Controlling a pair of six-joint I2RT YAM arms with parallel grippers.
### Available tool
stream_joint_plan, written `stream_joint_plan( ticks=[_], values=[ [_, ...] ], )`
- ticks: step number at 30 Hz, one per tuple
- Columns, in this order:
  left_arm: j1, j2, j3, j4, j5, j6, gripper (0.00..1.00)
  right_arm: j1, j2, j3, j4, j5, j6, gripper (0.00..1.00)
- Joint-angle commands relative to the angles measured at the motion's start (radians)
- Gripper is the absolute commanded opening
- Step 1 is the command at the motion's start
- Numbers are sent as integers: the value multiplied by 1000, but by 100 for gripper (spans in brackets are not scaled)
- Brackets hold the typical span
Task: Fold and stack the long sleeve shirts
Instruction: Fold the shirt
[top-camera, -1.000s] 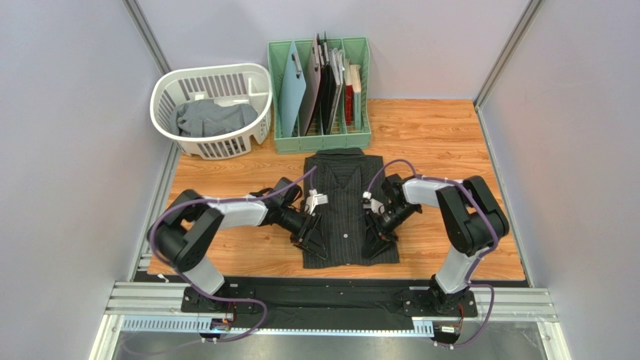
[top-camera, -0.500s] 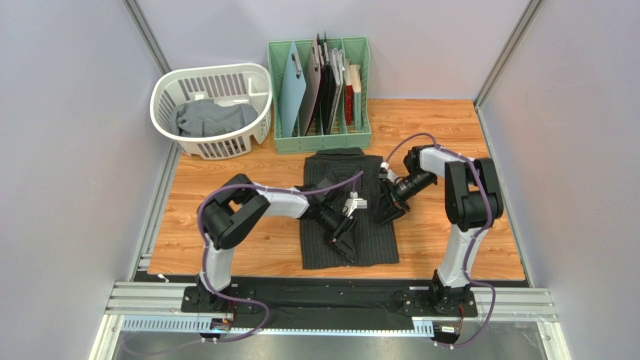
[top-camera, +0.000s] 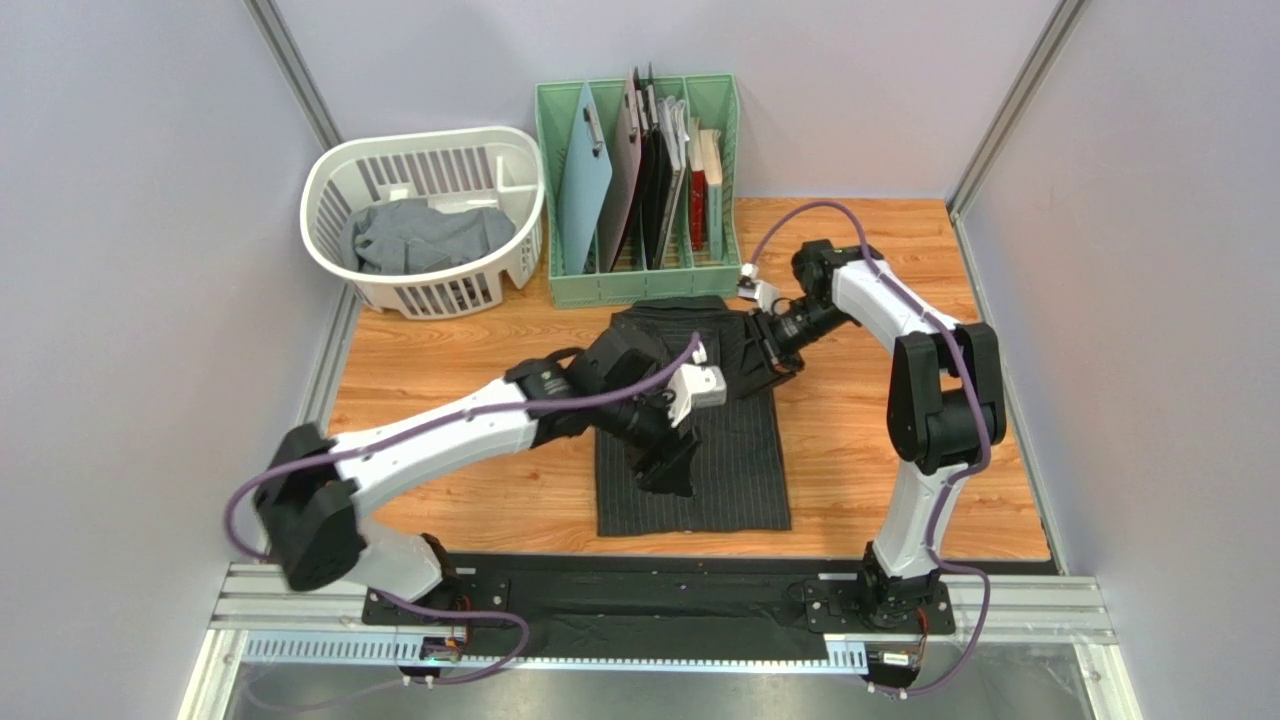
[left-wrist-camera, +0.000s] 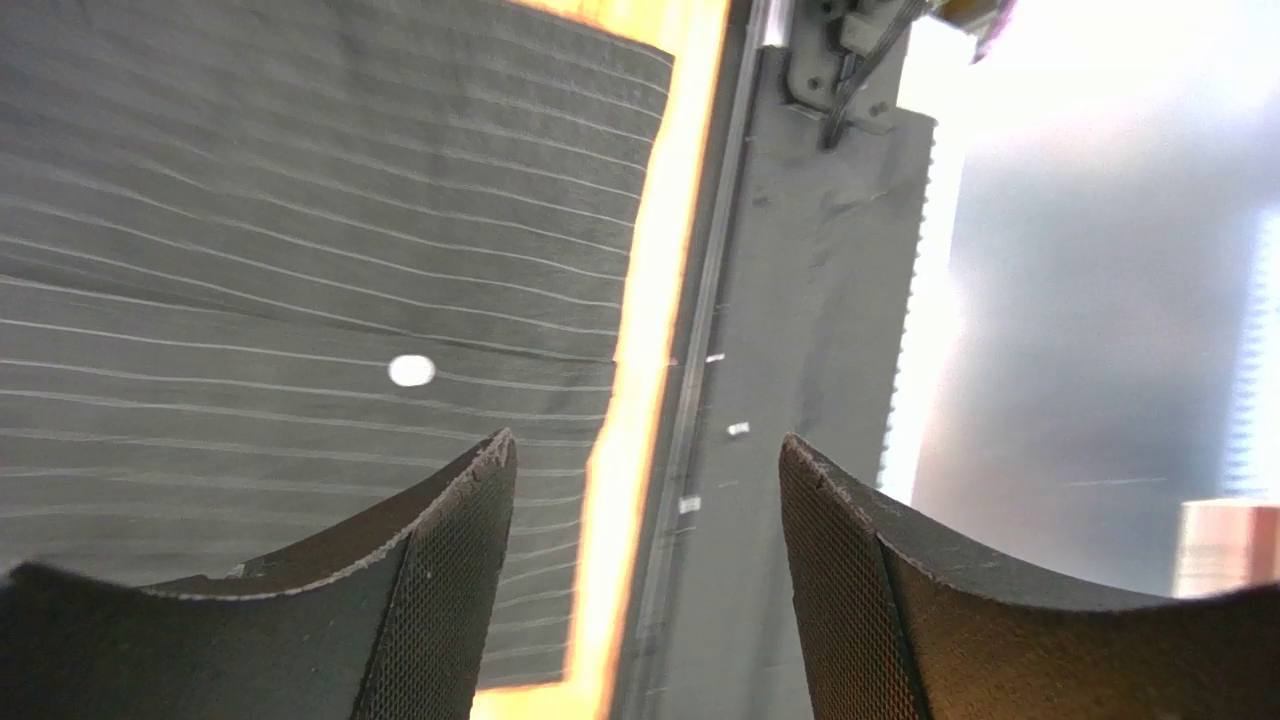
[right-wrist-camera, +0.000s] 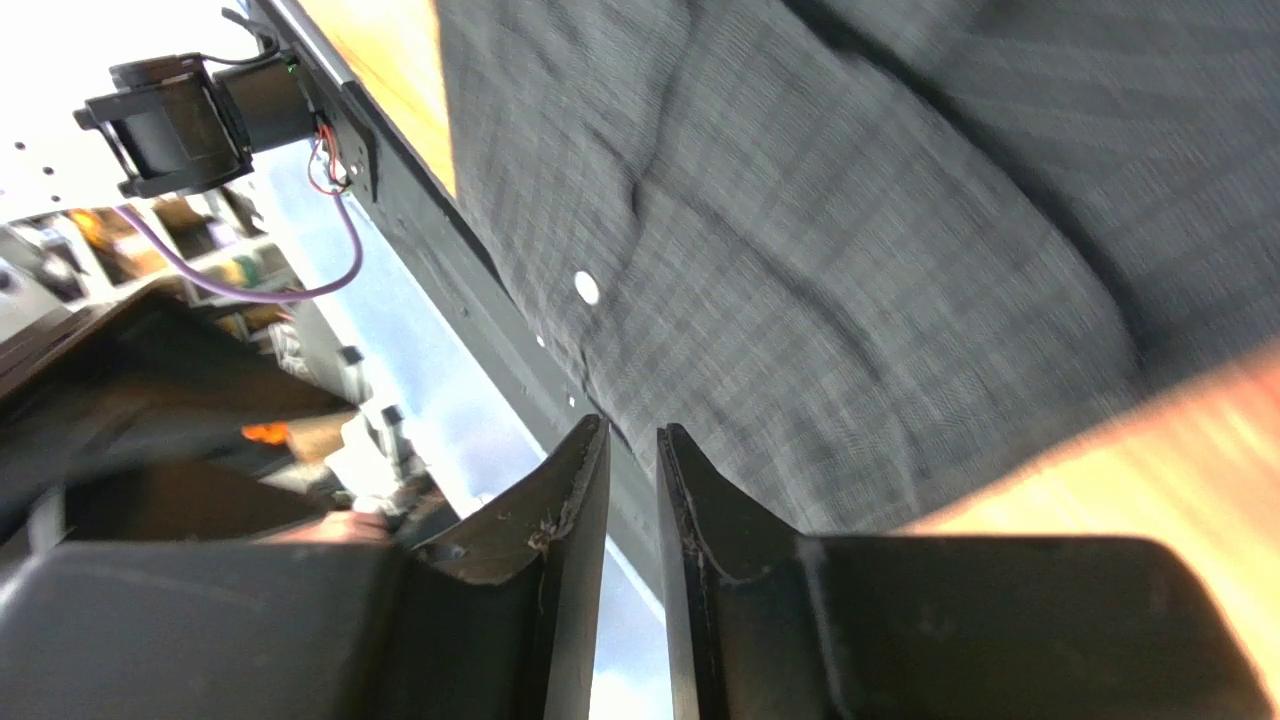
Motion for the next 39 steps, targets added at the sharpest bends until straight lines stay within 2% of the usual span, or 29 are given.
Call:
stream_joint_plan(
  ticks=[1, 5, 10, 13, 18, 25, 28, 35, 37, 39],
  values=[
    [-175, -138, -114, -128, -390, 295, 71, 99, -6, 27, 152, -35, 71, 24],
    [-312, -129, -162, -120, -520, 374, 71, 140, 52, -8, 193, 30, 64, 24],
    [-324, 4, -123, -140, -570, 379, 72, 116, 60, -135, 170, 206, -60, 23],
    [-333, 35, -134, -78, -612, 383, 70, 96, 62, -196, 216, 270, -99, 23],
    [-411, 89, -159, 8, -686, 411, 67, 94, 76, -190, 238, 266, -87, 23],
    [-448, 164, -205, 68, -745, 429, 63, 94, 2, -132, 163, 240, -110, 23],
    [-450, 201, -205, 57, -750, 435, 51, 99, -39, -69, 129, 156, -84, 23],
    [-450, 193, -194, 15, -744, 443, 6, 206, -17, 43, 175, 73, -2, 24],
    [-450, 172, -180, -22, -694, 452, 0, 229, 32, 47, 207, 94, 1, 24],
    [-450, 143, -147, -100, -631, 454, 0, 246, 69, 50, 262, 110, 9, 25]
  ],
)
